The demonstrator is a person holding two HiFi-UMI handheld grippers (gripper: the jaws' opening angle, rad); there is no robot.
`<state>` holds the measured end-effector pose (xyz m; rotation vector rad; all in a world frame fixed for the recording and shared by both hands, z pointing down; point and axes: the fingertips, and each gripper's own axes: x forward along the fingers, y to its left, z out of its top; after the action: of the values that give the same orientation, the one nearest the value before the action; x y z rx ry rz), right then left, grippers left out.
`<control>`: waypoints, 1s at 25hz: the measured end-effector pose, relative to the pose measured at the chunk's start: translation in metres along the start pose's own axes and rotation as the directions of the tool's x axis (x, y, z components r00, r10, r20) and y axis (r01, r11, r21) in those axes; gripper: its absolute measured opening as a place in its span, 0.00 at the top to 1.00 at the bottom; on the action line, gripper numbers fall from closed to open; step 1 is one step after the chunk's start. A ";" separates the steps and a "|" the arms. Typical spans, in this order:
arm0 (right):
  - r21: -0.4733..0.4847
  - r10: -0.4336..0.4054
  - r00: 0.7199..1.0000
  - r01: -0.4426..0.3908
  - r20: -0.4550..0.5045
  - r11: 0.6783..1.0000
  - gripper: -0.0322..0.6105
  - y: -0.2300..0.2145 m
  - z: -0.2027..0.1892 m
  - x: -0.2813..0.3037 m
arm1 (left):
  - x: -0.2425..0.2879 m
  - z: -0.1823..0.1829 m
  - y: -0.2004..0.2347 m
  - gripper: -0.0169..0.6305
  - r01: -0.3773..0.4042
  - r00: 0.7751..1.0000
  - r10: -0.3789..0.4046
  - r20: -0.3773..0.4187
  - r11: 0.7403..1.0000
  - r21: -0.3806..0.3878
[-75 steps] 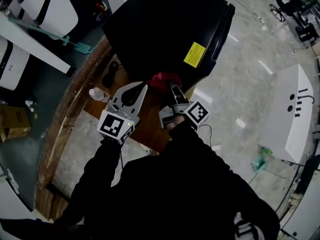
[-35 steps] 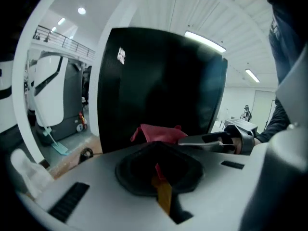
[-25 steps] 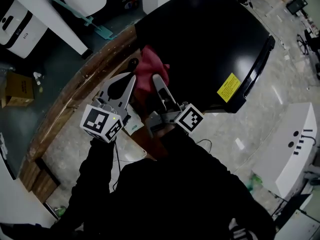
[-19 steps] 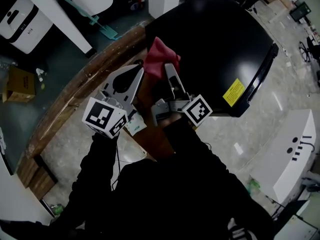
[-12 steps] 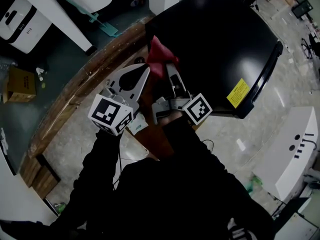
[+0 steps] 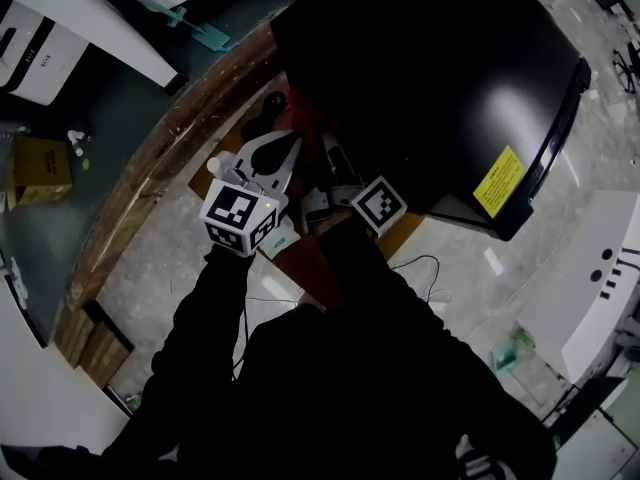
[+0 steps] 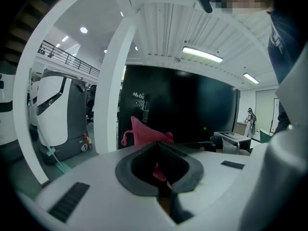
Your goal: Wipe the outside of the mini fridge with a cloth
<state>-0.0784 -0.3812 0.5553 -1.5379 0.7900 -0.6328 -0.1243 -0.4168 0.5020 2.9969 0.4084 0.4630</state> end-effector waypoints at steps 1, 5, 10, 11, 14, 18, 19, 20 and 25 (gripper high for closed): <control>-0.001 -0.023 1.000 0.023 -0.001 1.000 0.80 -0.014 -0.001 -0.001 | 0.004 -0.013 0.002 0.96 -0.001 1.000 0.001 -0.023 1.000 0.003; 0.015 -0.114 0.993 0.114 0.000 0.993 0.80 -0.066 -0.006 -0.008 | 0.021 -0.068 0.007 0.96 0.001 0.993 -0.004 -0.116 1.000 -0.025; 0.055 -0.188 0.982 0.187 0.012 0.981 0.80 -0.131 -0.012 -0.012 | 0.045 -0.131 0.019 0.96 -0.016 0.979 -0.016 -0.205 0.988 -0.152; 0.058 -0.211 0.977 0.210 0.013 0.976 0.80 -0.145 -0.013 -0.013 | 0.048 -0.141 0.020 0.96 -0.019 0.975 -0.018 -0.222 0.987 -0.161; 0.051 -0.271 0.963 0.270 0.009 0.962 0.80 -0.179 -0.016 -0.014 | 0.053 -0.160 0.021 0.96 -0.023 0.965 -0.020 -0.262 0.986 -0.163; 0.046 -0.332 0.943 0.331 0.009 0.942 0.80 -0.213 -0.018 -0.020 | 0.046 -0.170 0.012 0.96 -0.017 0.961 -0.030 -0.277 0.986 -0.164; 0.022 -0.337 0.942 0.337 0.005 0.941 0.80 -0.218 -0.018 -0.020 | 0.043 -0.170 0.009 0.96 -0.013 0.960 -0.033 -0.277 0.987 -0.162; -0.034 -0.334 0.942 0.334 -0.010 0.942 0.80 -0.220 -0.019 -0.021 | 0.039 -0.169 0.006 0.96 -0.009 0.961 -0.036 -0.275 0.987 -0.161; -0.334 -0.275 0.955 0.225 -0.113 0.915 0.80 -0.183 -0.024 -0.034 | 0.011 -0.137 -0.013 0.96 0.021 0.977 -0.051 -0.206 0.990 -0.141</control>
<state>-0.0955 -0.3628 0.7410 -1.9235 0.8511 -0.8570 -0.1598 -0.3961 0.6339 2.8113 0.4260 0.7744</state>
